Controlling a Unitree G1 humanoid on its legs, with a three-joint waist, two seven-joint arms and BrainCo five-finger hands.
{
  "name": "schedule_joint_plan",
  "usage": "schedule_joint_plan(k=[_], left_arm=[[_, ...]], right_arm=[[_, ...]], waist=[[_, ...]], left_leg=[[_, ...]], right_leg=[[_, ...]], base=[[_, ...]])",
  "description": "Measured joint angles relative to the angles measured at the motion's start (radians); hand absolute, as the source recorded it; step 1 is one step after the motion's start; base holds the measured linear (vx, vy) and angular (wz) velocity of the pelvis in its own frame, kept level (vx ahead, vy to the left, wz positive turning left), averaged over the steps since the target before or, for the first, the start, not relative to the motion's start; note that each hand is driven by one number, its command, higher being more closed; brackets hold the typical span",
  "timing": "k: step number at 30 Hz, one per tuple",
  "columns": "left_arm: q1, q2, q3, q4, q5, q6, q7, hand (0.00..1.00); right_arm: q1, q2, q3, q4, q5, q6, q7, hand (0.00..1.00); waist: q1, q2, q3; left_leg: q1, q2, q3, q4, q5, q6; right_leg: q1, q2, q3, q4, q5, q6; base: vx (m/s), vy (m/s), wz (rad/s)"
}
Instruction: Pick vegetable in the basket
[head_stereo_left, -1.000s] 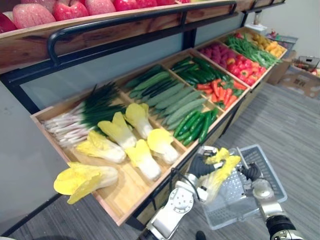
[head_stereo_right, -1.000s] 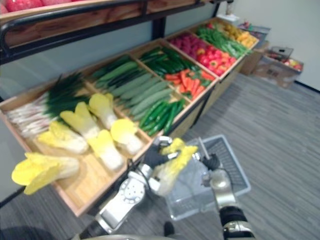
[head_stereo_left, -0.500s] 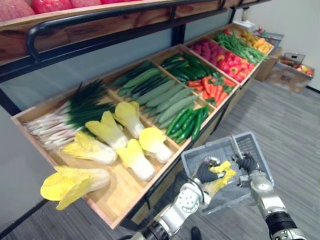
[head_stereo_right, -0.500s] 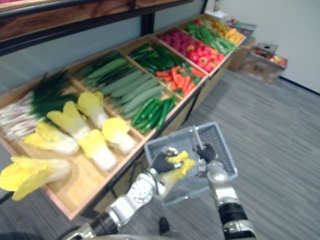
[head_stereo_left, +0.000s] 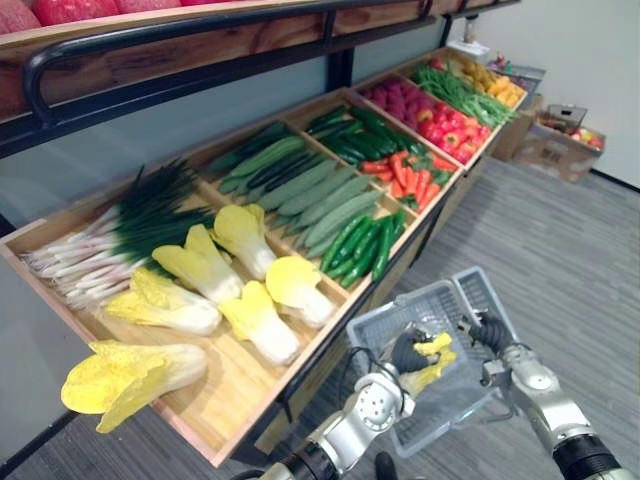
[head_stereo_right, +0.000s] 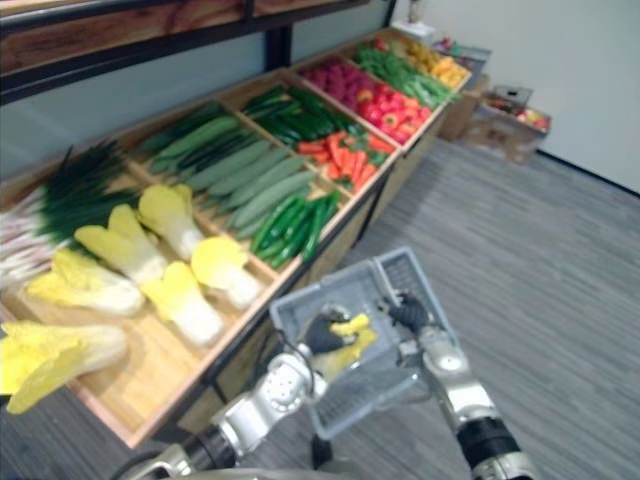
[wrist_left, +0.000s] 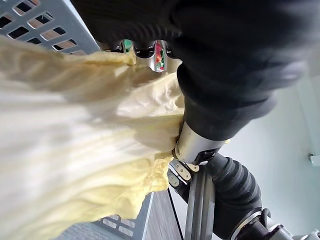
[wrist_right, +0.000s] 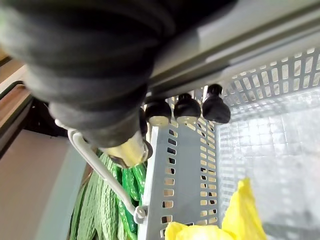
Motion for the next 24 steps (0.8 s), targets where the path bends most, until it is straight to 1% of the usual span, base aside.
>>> schedule_joint_plan(k=[8, 13, 14, 15, 16, 17, 19, 20, 21, 23, 24], left_arm=[[-0.005, 0.003, 0.003, 0.038, 0.042, 0.005, 0.016, 1.00], [-0.010, 0.005, 0.007, 0.041, 0.046, 0.007, 0.049, 1.00], [-0.064, -0.004, 0.009, 0.095, 0.048, 0.013, 0.047, 1.00], [-0.132, -0.025, 0.046, 0.152, 0.050, 0.032, 0.049, 1.00], [-0.160, -0.038, 0.066, 0.167, 0.050, 0.040, 0.054, 1.00], [-0.207, -0.060, 0.101, 0.185, 0.051, 0.043, 0.077, 1.00], [-0.248, -0.078, 0.111, 0.199, 0.054, 0.042, 0.095, 1.00], [-0.256, -0.093, 0.110, 0.217, 0.068, 0.042, 0.105, 0.00], [-0.258, -0.097, 0.110, 0.225, 0.072, 0.042, 0.107, 0.00], [-0.264, -0.117, 0.105, 0.311, 0.083, 0.047, 0.115, 0.00], [-0.264, -0.117, 0.106, 0.323, 0.082, 0.051, 0.115, 0.00]], right_arm=[[0.002, 0.004, 0.039, -0.001, 0.000, -0.009, 0.001, 1.00], [0.009, 0.014, 0.039, -0.001, -0.001, -0.010, -0.006, 1.00], [0.011, 0.017, 0.040, -0.001, -0.001, -0.011, -0.009, 1.00], [0.011, 0.024, 0.042, -0.001, -0.002, -0.011, -0.009, 1.00], [0.011, 0.027, 0.043, -0.001, -0.003, -0.011, -0.009, 1.00], [0.013, 0.028, 0.044, -0.001, -0.003, -0.012, -0.010, 1.00], [0.012, 0.028, 0.044, -0.001, -0.002, -0.016, -0.012, 1.00], [0.011, 0.028, 0.044, -0.001, -0.002, -0.018, -0.012, 1.00], [0.011, 0.028, 0.044, -0.001, -0.002, -0.018, -0.012, 1.00], [-0.002, 0.028, 0.055, -0.001, -0.002, -0.018, -0.013, 1.00], [-0.006, 0.028, 0.060, -0.001, -0.002, -0.018, -0.014, 1.00]], waist=[[-0.001, -0.001, -0.001], [-0.001, -0.003, -0.002], [0.002, -0.005, -0.001], [0.001, -0.007, -0.002], [0.000, -0.008, -0.002], [0.000, -0.010, -0.002], [-0.001, -0.011, -0.002], [-0.002, -0.012, -0.002], [-0.002, -0.013, -0.002], [-0.009, -0.014, -0.001], [-0.014, -0.015, -0.001]], left_leg=[[0.003, 0.000, 0.002, -0.001, 0.000, 0.000], [0.006, 0.002, 0.003, -0.003, 0.000, 0.000], [0.006, 0.002, 0.002, -0.003, 0.001, 0.000], [0.006, 0.001, 0.002, -0.003, 0.001, 0.001], [0.006, 0.001, 0.002, -0.003, 0.001, 0.001], [0.006, 0.001, 0.002, -0.003, 0.001, 0.001], [0.006, -0.001, 0.003, -0.004, 0.001, 0.001], [0.006, -0.001, 0.003, -0.005, 0.001, 0.001], [0.006, -0.001, 0.003, -0.006, 0.001, 0.001], [0.006, -0.001, 0.006, -0.009, 0.001, 0.001], [0.005, -0.001, 0.006, -0.009, 0.001, 0.001]], right_leg=[[0.001, 0.000, 0.001, 0.000, 0.000, 0.000], [0.002, 0.001, 0.001, 0.000, 0.000, 0.000], [0.002, 0.000, 0.001, 0.000, 0.000, 0.000], [0.001, -0.001, 0.001, 0.002, 0.000, 0.000], [0.001, -0.001, 0.001, 0.002, 0.000, 0.000], [0.001, -0.002, 0.001, 0.002, 0.000, 0.000], [0.001, -0.001, 0.002, 0.001, 0.000, 0.000], [0.001, 0.001, 0.002, 0.000, 0.000, 0.000], [0.001, 0.001, 0.002, 0.000, 0.000, 0.000], [-0.002, 0.002, 0.005, -0.001, 0.000, 0.000], [-0.002, 0.002, 0.006, -0.001, 0.000, 0.000]], base=[[0.00, 0.000, 0.00], [0.00, 0.000, 0.00], [0.00, 0.000, 0.00], [0.00, 0.000, 0.00], [0.00, 0.000, 0.00], [0.00, 0.000, 0.00], [0.00, 0.000, 0.00], [0.00, 0.000, 0.00], [0.00, 0.000, 0.00], [0.00, 0.000, 0.00], [0.00, 0.000, 0.00]])
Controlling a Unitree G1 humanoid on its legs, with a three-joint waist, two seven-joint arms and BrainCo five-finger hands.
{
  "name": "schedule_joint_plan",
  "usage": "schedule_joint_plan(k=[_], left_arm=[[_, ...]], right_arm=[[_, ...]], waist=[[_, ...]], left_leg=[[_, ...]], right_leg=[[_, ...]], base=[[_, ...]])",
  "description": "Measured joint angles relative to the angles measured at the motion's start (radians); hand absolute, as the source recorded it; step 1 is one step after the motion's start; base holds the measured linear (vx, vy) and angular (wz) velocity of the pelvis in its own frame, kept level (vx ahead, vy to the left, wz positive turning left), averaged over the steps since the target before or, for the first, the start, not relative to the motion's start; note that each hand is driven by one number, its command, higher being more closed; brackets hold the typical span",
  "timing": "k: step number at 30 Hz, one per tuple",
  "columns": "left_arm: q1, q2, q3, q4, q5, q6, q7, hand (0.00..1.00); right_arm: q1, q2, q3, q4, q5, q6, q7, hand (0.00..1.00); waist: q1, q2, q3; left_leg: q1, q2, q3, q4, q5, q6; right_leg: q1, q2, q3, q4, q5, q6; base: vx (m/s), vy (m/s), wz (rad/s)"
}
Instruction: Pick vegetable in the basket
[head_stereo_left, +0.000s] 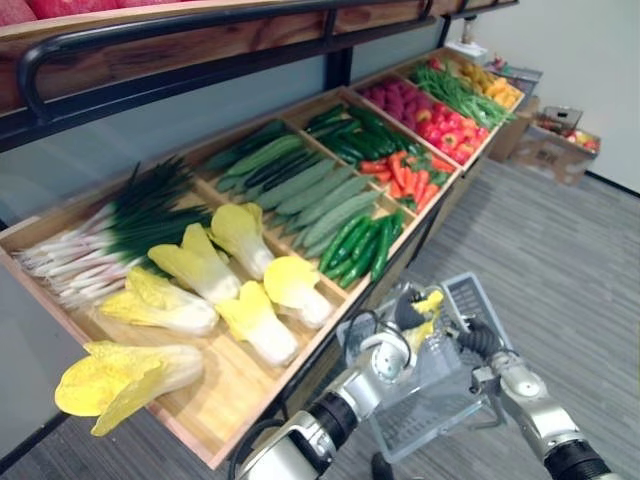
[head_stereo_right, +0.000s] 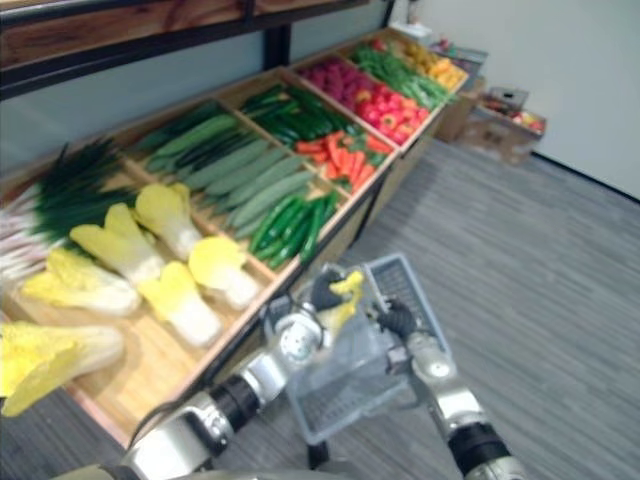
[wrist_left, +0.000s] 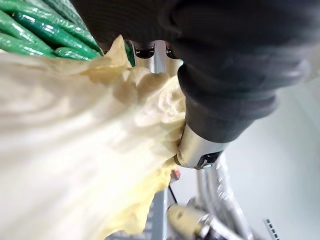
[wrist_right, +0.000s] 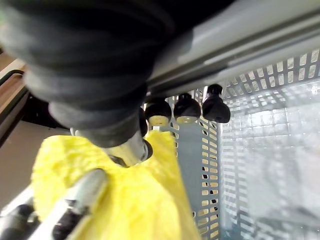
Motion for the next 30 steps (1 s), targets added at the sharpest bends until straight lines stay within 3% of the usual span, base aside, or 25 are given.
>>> schedule_joint_plan(k=[3, 16, 21, 24, 26, 28, 30], left_arm=[[0.000, 0.000, 0.002, 0.024, -0.003, 0.010, 0.001, 0.00], [-0.002, 0.000, -0.047, 0.027, -0.041, 0.007, -0.040, 0.00], [-0.002, 0.001, -0.075, 0.021, -0.049, -0.011, -0.058, 0.00], [0.041, 0.024, -0.089, -0.100, -0.096, -0.016, -0.097, 0.00], [0.106, 0.065, -0.114, -0.266, -0.159, -0.046, -0.141, 0.00], [0.209, 0.119, -0.098, -0.465, -0.322, -0.096, -0.240, 0.00], [0.286, 0.157, -0.052, -0.572, -0.407, -0.122, -0.288, 0.00]], right_arm=[[-0.008, 0.000, 0.014, 0.000, 0.000, 0.000, -0.002, 1.00], [-0.021, 0.005, 0.021, 0.006, -0.003, 0.001, -0.009, 1.00], [-0.021, 0.009, 0.018, 0.006, -0.008, 0.001, -0.013, 1.00], [-0.014, 0.009, -0.017, 0.012, -0.011, 0.001, -0.013, 1.00], [0.007, 0.008, -0.077, 0.014, -0.020, 0.001, -0.013, 1.00], [0.054, 0.007, -0.160, 0.016, -0.025, 0.001, -0.012, 1.00], [0.082, 0.005, -0.202, 0.018, -0.044, 0.001, -0.011, 1.00]], waist=[[-0.012, -0.002, 0.000], [-0.012, -0.002, 0.001], [-0.012, -0.002, 0.001], [-0.007, 0.001, 0.001], [0.005, 0.002, 0.001], [0.018, 0.008, -0.002], [0.020, 0.015, -0.003]], left_leg=[[0.000, -0.001, 0.000, 0.000, 0.000, 0.000], [0.000, -0.001, 0.000, 0.002, -0.001, 0.000], [-0.001, -0.001, -0.002, 0.002, -0.001, 0.000], [-0.008, -0.001, -0.006, 0.007, -0.003, 0.001], [-0.016, 0.000, -0.013, 0.011, -0.005, 0.002], [-0.017, 0.000, -0.024, 0.011, -0.005, 0.002], [-0.019, -0.001, -0.032, 0.011, -0.005, 0.002]], right_leg=[[0.000, -0.001, 0.001, 0.000, 0.000, 0.000], [0.000, -0.001, 0.003, 0.000, 0.000, 0.000], [0.000, -0.001, 0.002, 0.000, 0.000, 0.000], [-0.001, -0.002, -0.001, 0.000, 0.000, 0.000], [-0.003, -0.003, -0.007, 0.000, 0.000, 0.000], [0.002, -0.005, -0.018, 0.000, -0.001, 0.001], [0.007, -0.007, -0.027, 0.000, -0.001, 0.001]], base=[[0.00, 0.000, 0.00], [0.00, 0.000, 0.00], [0.00, 0.000, 0.00], [0.00, 0.000, 0.04], [0.00, 0.000, 0.08], [0.01, -0.004, 0.13], [0.01, -0.009, 0.13]])
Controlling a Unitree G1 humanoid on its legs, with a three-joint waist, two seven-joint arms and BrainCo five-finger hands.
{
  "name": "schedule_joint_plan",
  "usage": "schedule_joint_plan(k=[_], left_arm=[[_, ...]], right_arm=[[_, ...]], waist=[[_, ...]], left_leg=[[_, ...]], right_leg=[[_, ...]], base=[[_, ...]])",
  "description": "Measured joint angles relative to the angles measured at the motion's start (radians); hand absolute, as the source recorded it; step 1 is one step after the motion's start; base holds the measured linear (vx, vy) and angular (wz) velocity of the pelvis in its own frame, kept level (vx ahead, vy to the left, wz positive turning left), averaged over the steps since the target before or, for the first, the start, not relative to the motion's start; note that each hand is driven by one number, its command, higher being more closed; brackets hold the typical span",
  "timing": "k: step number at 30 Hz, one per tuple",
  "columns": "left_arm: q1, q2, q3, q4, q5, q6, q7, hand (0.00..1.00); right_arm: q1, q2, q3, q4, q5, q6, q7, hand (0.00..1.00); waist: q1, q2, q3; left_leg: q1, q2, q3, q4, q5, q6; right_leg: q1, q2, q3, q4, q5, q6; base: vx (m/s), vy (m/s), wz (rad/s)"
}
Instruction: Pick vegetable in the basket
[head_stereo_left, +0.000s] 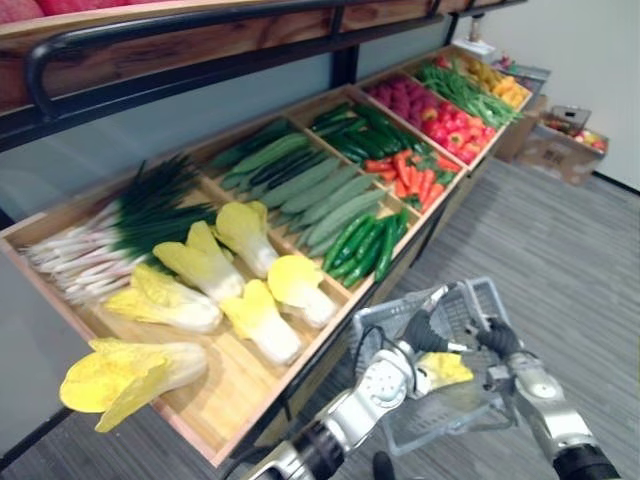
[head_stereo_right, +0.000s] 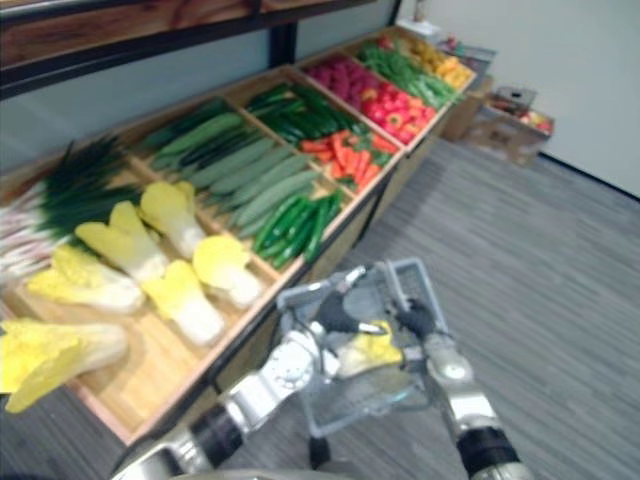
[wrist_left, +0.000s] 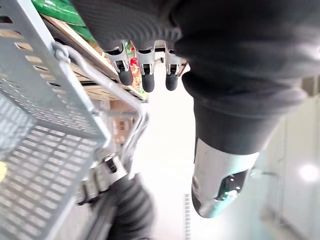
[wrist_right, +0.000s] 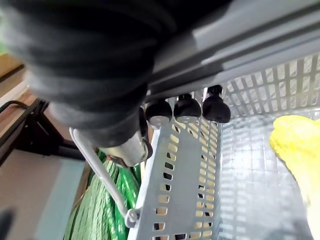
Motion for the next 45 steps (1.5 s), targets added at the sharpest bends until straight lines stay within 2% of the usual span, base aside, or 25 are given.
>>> schedule_joint_plan(k=[2, 6, 9, 15, 17, 25, 33, 35, 37, 39, 40, 42, 45], left_arm=[[0.140, 0.066, 0.129, -0.128, -0.148, -0.015, -0.044, 0.00], [0.320, 0.152, 0.289, -0.183, -0.263, -0.022, -0.072, 0.00], [0.402, 0.157, 0.335, -0.183, -0.267, -0.025, -0.098, 0.00], [0.516, 0.157, 0.402, -0.179, -0.216, -0.035, -0.107, 0.00], [0.527, 0.157, 0.417, -0.165, -0.193, -0.036, -0.108, 0.00], [0.526, 0.156, 0.428, -0.109, -0.135, -0.036, -0.126, 0.00], [0.522, 0.170, 0.468, -0.073, -0.109, -0.040, -0.128, 0.00], [0.523, 0.179, 0.472, -0.067, -0.108, -0.043, -0.129, 0.00], [0.522, 0.176, 0.477, -0.060, -0.103, -0.046, -0.129, 0.00], [0.521, 0.177, 0.469, -0.047, -0.092, -0.056, -0.125, 0.00], [0.521, 0.177, 0.466, -0.047, -0.090, -0.057, -0.124, 0.00], [0.502, 0.178, 0.446, -0.050, -0.056, -0.060, -0.113, 0.00], [0.488, 0.194, 0.437, -0.079, -0.049, -0.065, -0.101, 0.00]], right_arm=[[0.036, -0.003, -0.046, 0.019, -0.025, 0.000, 0.011, 1.00], [0.128, -0.005, -0.105, 0.063, -0.133, 0.000, 0.019, 1.00], [0.171, 0.005, -0.132, 0.087, -0.185, 0.000, 0.020, 1.00], [0.212, 0.068, -0.269, 0.124, -0.285, 0.001, -0.008, 1.00], [0.216, 0.089, -0.297, 0.127, -0.319, 0.001, -0.027, 1.00], [0.213, 0.154, -0.395, 0.221, -0.409, 0.000, -0.073, 1.00], [0.211, 0.190, -0.498, 0.340, -0.402, 0.001, -0.113, 1.00], [0.212, 0.198, -0.498, 0.350, -0.394, 0.001, -0.114, 1.00], [0.212, 0.206, -0.498, 0.350, -0.383, 0.000, -0.116, 1.00], [0.220, 0.220, -0.510, 0.344, -0.364, -0.003, -0.118, 1.00], [0.225, 0.230, -0.521, 0.337, -0.362, -0.003, -0.119, 1.00], [0.269, 0.290, -0.545, 0.251, -0.356, -0.004, -0.126, 1.00], [0.297, 0.351, -0.542, 0.130, -0.357, -0.004, -0.135, 1.00]], waist=[[0.000, 0.011, -0.006], [0.011, 0.041, -0.020], [0.025, 0.061, -0.032], [0.026, 0.082, -0.046], [0.025, 0.078, -0.044], [0.028, 0.094, -0.062], [0.024, 0.095, -0.065], [0.026, 0.089, -0.061], [0.028, 0.087, -0.059], [0.030, 0.079, -0.051], [0.034, 0.075, -0.048], [0.052, 0.050, -0.028], [0.052, 0.032, -0.016]], left_leg=[[0.000, -0.001, -0.002, 0.000, 0.000, 0.000], [-0.004, -0.007, -0.027, 0.002, 0.000, 0.001], [-0.013, -0.011, -0.037, 0.009, 0.001, 0.002], [-0.019, -0.011, -0.056, 0.016, 0.001, 0.000], [-0.019, -0.011, -0.058, 0.015, 0.003, 0.000], [-0.019, -0.012, -0.063, 0.009, 0.006, -0.001], [0.003, -0.012, -0.058, -0.001, 0.010, 0.006], [-0.004, -0.008, -0.057, 0.049, -0.019, 0.007], [-0.041, 0.006, -0.055, 0.154, -0.077, 0.007], [-0.073, 0.021, -0.044, 0.256, -0.140, 0.002], [-0.078, 0.025, -0.033, 0.276, -0.149, 0.004], [-0.113, 0.052, 0.004, 0.385, -0.202, 0.009], [-0.190, 0.102, 0.077, 0.513, -0.266, 0.023]], right_leg=[[0.001, -0.002, -0.002, 0.000, 0.000, 0.000], [0.011, -0.010, -0.026, 0.002, -0.007, 0.000], [0.010, -0.016, -0.037, 0.007, -0.009, 0.000], [0.011, -0.019, -0.058, 0.017, -0.020, -0.009], [0.010, -0.019, -0.060, 0.016, -0.027, -0.012], [0.013, -0.020, -0.068, 0.007, -0.021, -0.008], [0.038, -0.020, -0.071, -0.002, -0.015, -0.006], [0.047, -0.020, -0.065, 0.005, -0.015, -0.006], [0.043, -0.018, -0.056, 0.027, -0.020, -0.004], [0.020, -0.016, -0.037, 0.087, -0.060, 0.009], [0.012, -0.014, -0.028, 0.101, -0.067, 0.010], [-0.016, -0.009, 0.011, 0.124, -0.071, 0.023], [-0.080, 0.016, 0.051, 0.107, -0.072, 0.039]], base=[[0.00, -0.006, 0.03], [0.00, -0.013, 0.15], [0.00, -0.005, 0.14], [-0.03, -0.015, 0.09], [-0.04, -0.017, 0.02], [0.01, -0.004, 0.01], [0.05, -0.010, 0.00], [-0.01, -0.002, -0.10], [-0.05, 0.008, -0.16], [-0.11, 0.027, -0.18], [-0.17, 0.044, -0.28], [-0.16, 0.064, -0.49], [-0.18, 0.091, -0.97]])
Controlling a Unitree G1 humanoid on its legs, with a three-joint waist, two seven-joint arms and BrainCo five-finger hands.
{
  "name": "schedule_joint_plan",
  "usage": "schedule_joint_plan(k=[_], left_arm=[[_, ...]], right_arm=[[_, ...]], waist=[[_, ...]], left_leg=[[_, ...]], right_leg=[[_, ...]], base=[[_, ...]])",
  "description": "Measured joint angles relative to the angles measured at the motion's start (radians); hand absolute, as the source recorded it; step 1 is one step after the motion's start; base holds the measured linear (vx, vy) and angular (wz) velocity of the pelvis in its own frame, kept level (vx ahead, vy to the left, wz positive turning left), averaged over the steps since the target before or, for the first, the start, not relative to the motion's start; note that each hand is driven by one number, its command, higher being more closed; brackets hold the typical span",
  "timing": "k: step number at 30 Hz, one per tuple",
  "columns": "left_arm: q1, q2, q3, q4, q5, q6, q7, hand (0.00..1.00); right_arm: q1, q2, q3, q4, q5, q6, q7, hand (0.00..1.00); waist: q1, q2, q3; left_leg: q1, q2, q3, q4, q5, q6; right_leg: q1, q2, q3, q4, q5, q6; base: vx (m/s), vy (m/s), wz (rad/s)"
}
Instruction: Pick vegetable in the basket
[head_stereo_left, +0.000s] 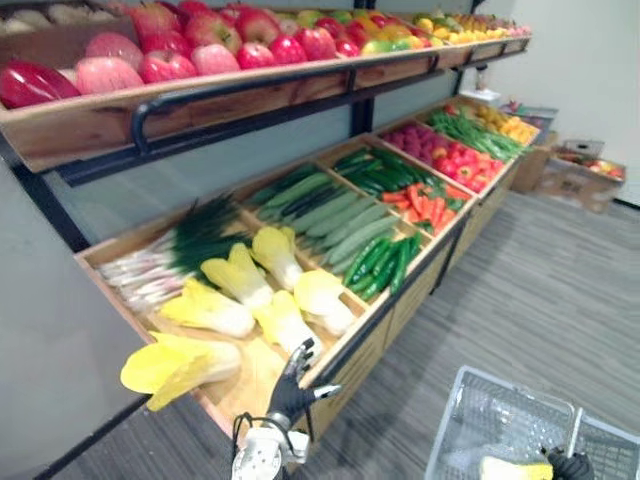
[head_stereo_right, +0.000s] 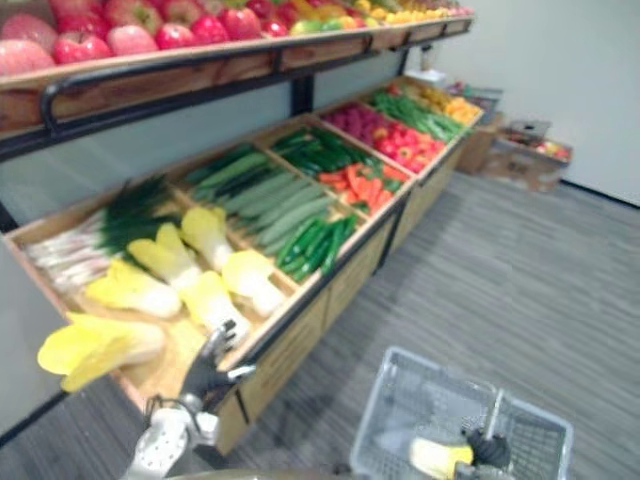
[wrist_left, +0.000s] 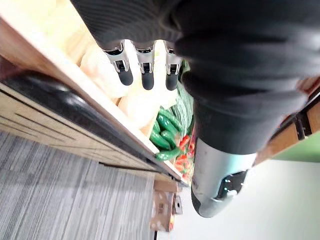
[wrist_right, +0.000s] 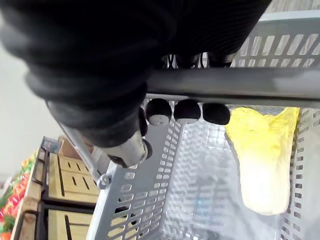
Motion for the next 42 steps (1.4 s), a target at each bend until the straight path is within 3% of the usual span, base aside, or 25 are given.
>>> schedule_joint_plan(k=[1, 2, 3, 4, 6, 8, 10, 11, 12, 13, 14, 17, 19, 23, 24, 25, 27, 28, 29, 31, 35, 38, 40, 42], left_arm=[[-0.008, 0.004, 0.003, -0.006, 0.003, -0.005, 0.005, 0.00], [-0.014, 0.003, 0.020, -0.013, 0.005, -0.014, 0.009, 0.00], [-0.019, 0.005, 0.028, -0.013, 0.005, -0.018, 0.013, 0.00], [-0.020, 0.008, 0.040, -0.012, 0.004, -0.019, 0.016, 0.00], [-0.018, 0.028, 0.042, -0.011, -0.005, -0.023, 0.014, 0.00], [-0.033, 0.033, 0.046, 0.004, -0.012, -0.025, 0.013, 0.00], [-0.045, 0.025, 0.064, 0.056, -0.019, -0.024, 0.010, 0.00], [-0.045, 0.018, 0.061, 0.076, -0.022, -0.024, 0.005, 0.00], [-0.057, 0.014, 0.062, 0.079, -0.022, -0.031, 0.006, 0.00], [-0.065, 0.016, 0.063, 0.082, -0.022, -0.035, 0.008, 0.00], [-0.079, 0.017, 0.074, 0.089, -0.022, -0.035, 0.019, 0.00], [-0.075, -0.021, 0.129, 0.094, -0.022, -0.033, 0.049, 0.00], [-0.080, -0.040, 0.125, 0.104, -0.014, -0.035, 0.059, 0.00], [-0.070, -0.065, 0.116, 0.110, -0.014, -0.035, 0.067, 0.00], [-0.070, -0.068, 0.114, 0.110, -0.014, -0.035, 0.067, 0.00], [-0.063, -0.072, 0.102, 0.117, -0.015, -0.035, 0.067, 0.00], [-0.040, -0.083, 0.100, 0.118, -0.015, -0.037, 0.069, 0.00], [-0.026, -0.090, 0.100, 0.118, -0.017, -0.038, 0.070, 0.00], [-0.021, -0.094, 0.101, 0.118, -0.016, -0.039, 0.071, 0.00], [-0.026, -0.092, 0.109, 0.127, -0.015, -0.040, 0.072, 0.00], [-0.031, -0.095, 0.123, 0.128, -0.016, -0.042, 0.076, 0.00], [-0.038, -0.094, 0.133, 0.128, -0.016, -0.042, 0.077, 0.00], [-0.042, -0.092, 0.135, 0.128, -0.015, -0.042, 0.079, 0.00], [-0.042, -0.093, 0.128, 0.127, -0.014, -0.041, 0.078, 0.00]], right_arm=[[-0.012, 0.015, 0.011, -0.024, 0.000, -0.004, -0.005, 1.00], [-0.032, 0.019, 0.021, -0.024, 0.000, -0.013, -0.007, 1.00], [-0.033, 0.019, 0.021, -0.023, 0.000, -0.014, -0.007, 1.00], [-0.031, 0.018, 0.013, -0.021, 0.000, -0.014, -0.011, 1.00], [-0.030, 0.012, 0.012, -0.010, -0.001, -0.019, -0.023, 1.00], [-0.053, -0.005, 0.011, 0.039, -0.001, -0.022, -0.023, 1.00], [-0.088, -0.032, 0.010, 0.097, -0.001, -0.019, -0.023, 1.00], [-0.098, -0.038, 0.006, 0.107, -0.001, -0.018, -0.029, 1.00], [-0.113, -0.042, 0.008, 0.125, -0.001, -0.019, -0.034, 1.00], [-0.115, -0.043, 0.008, 0.132, 0.000, -0.018, -0.035, 1.00], [-0.119, -0.044, 0.011, 0.143, 0.000, -0.017, -0.039, 1.00], [-0.162, -0.061, 0.059, 0.150, 0.001, -0.019, -0.043, 1.00], [-0.154, -0.071, 0.061, 0.149, 0.011, -0.019, -0.047, 1.00], [-0.110, -0.090, 0.065, 0.148, 0.011, -0.030, -0.066, 1.00], [-0.112, -0.099, 0.070, 0.148, 0.012, -0.032, -0.067, 1.00], [-0.110, -0.116, 0.073, 0.148, 0.012, -0.033, -0.074, 1.00], [-0.111, -0.133, 0.082, 0.149, 0.012, -0.033, -0.087, 1.00], [-0.113, -0.134, 0.084, 0.150, 0.012, -0.034, -0.087, 1.00], [-0.112, -0.133, 0.084, 0.150, 0.012, -0.034, -0.088, 1.00], [-0.113, -0.127, 0.085, 0.161, 0.013, -0.034, -0.087, 1.00], [-0.121, -0.128, 0.085, 0.174, 0.031, -0.034, -0.087, 1.00], [-0.135, -0.127, 0.093, 0.174, 0.031, -0.034, -0.087, 1.00], [-0.141, -0.127, 0.098, 0.177, 0.031, -0.034, -0.087, 1.00], [-0.150, -0.120, 0.096, 0.175, 0.031, -0.034, -0.089, 1.00]], waist=[[-0.001, 0.021, 0.022], [-0.002, 0.017, 0.050], [0.001, 0.013, 0.061], [0.006, 0.008, 0.079], [-0.001, 0.006, 0.077], [-0.002, -0.001, 0.079], [-0.001, 0.010, 0.083], [-0.002, 0.033, 0.073], [-0.002, 0.036, 0.078], [-0.002, 0.029, 0.080], [-0.004, 0.021, 0.078], [0.000, 0.048, 0.095], [-0.005, 0.066, 0.111], [-0.014, 0.054, 0.141], [-0.013, 0.052, 0.146], [-0.005, 0.062, 0.151], [0.005, 0.082, 0.154], [0.008, 0.096, 0.155], [0.008, 0.115, 0.151], [0.011, 0.127, 0.147], [0.027, 0.132, 0.141], [0.026, 0.133, 0.140], [0.032, 0.128, 0.141], [0.054, 0.116, 0.148]], left_leg=[[0.014, 0.028, 0.051, -0.010, -0.002, 0.032], [0.029, 0.057, 0.104, -0.011, 0.001, 0.047], [0.043, 0.071, 0.135, -0.011, 0.004, 0.051], [0.081, 0.090, 0.177, -0.010, 0.011, 0.045], [0.092, 0.109, 0.226, -0.010, 0.014, 0.043], [0.086, 0.114, 0.253, -0.007, 0.026, 0.042], [0.089, 0.123, 0.247, -0.021, 0.058, 0.054], [0.089, 0.121, 0.247, -0.070, 0.094, 0.058], [0.078, 0.113, 0.252, -0.098, 0.141, 0.054], [0.064, 0.109, 0.253, -0.089, 0.146, 0.053], [0.028, 0.112, 0.249, -0.069, 0.151, 0.044], [0.009, 0.167, 0.255, -0.062, 0.190, 0.006], [0.029, 0.200, 0.245, -0.057, 0.220, 0.006], [0.048, 0.225, 0.131, 0.023, 0.301, 0.093], [0.033, 0.206, 0.075, 0.040, 0.283, 0.081], [0.019, 0.131, -0.068, 0.046, 0.223, 0.046], [0.017, 0.017, -0.227, 0.011, 0.143, 0.000], [0.021, -0.039, -0.268, -0.045, 0.130, -0.006], [0.032, -0.066, -0.258, -0.121, 0.134, 0.015], [0.055, -0.075, -0.235, -0.176, 0.114, -0.001], [0.055, -0.138, -0.215, -0.226, 0.128, 0.033], [0.056, -0.171, -0.211, -0.255, 0.142, 0.048], [0.067, -0.183, -0.211, -0.260, 0.142, 0.049], [0.122, -0.176, -0.180, -0.283, 0.142, 0.049]], right_leg=[[-0.007, -0.002, -0.030, -0.003, -0.030, 0.000], [-0.058, -0.006, -0.130, 0.153, -0.039, -0.036], [-0.077, -0.013, -0.183, 0.252, -0.057, -0.065], [-0.070, -0.033, -0.261, 0.417, -0.088, -0.122], [-0.046, -0.089, -0.309, 0.579, -0.112, -0.157], [-0.024, -0.159, -0.334, 0.606, -0.093, -0.155], [-0.013, -0.144, -0.360, 0.560, -0.086, -0.155], [-0.010, -0.119, -0.329, 0.507, -0.086, -0.149], [-0.029, -0.111, -0.258, 0.492, -0.132, -0.120], [-0.045, -0.115, -0.231, 0.487, -0.150, -0.090], [-0.049, -0.114, -0.211, 0.449, -0.201, -0.026], [-0.052, -0.058, -0.247, 0.362, -0.238, -0.046], [-0.043, -0.018, -0.262, 0.374, -0.248, -0.064], [0.007, 0.025, -0.228, 0.375, -0.277, -0.115], [0.012, 0.024, -0.205, 0.369, -0.280, -0.120], [0.019, 0.019, -0.174, 0.354, -0.279, -0.119], [0.031, 0.023, -0.137, 0.313, -0.259, -0.117], [0.041, 0.027, -0.121, 0.279, -0.233, -0.115], [0.039, 0.037, -0.112, 0.257, -0.219, -0.106], [0.041, 0.028, -0.107, 0.227, -0.205, -0.081], [0.079, -0.025, -0.099, 0.076, -0.103, -0.041], [0.092, -0.055, -0.099, 0.021, -0.071, -0.024], [0.090, -0.062, -0.103, 0.039, -0.069, -0.022], [0.035, -0.050, -0.103, 0.193, -0.071, -0.023]], base=[[-0.11, 0.096, -1.38], [-0.09, 0.084, -1.37], [-0.06, 0.055, -1.22], [-0.03, 0.029, -0.98], [0.00, -0.019, -0.83], [0.03, -0.118, -0.59], [-0.01, -0.193, -0.48], [-0.04, -0.295, -0.25], [-0.06, -0.315, -0.23], [-0.05, -0.354, -0.06], [-0.03, -0.248, -0.13], [-0.06, -0.284, -0.59], [-0.11, -0.273, -0.48], [-0.06, -0.203, -0.35], [-0.09, -0.075, -0.62], [-0.10, 0.017, -0.63], [-0.09, 0.079, -0.68], [-0.05, 0.203, -0.58], [-0.03, 0.218, -0.40], [0.01, 0.206, -0.15], [0.03, 0.175, -0.05], [0.08, 0.123, 0.02], [0.07, 0.087, -0.14], [0.02, 0.072, -0.45]])
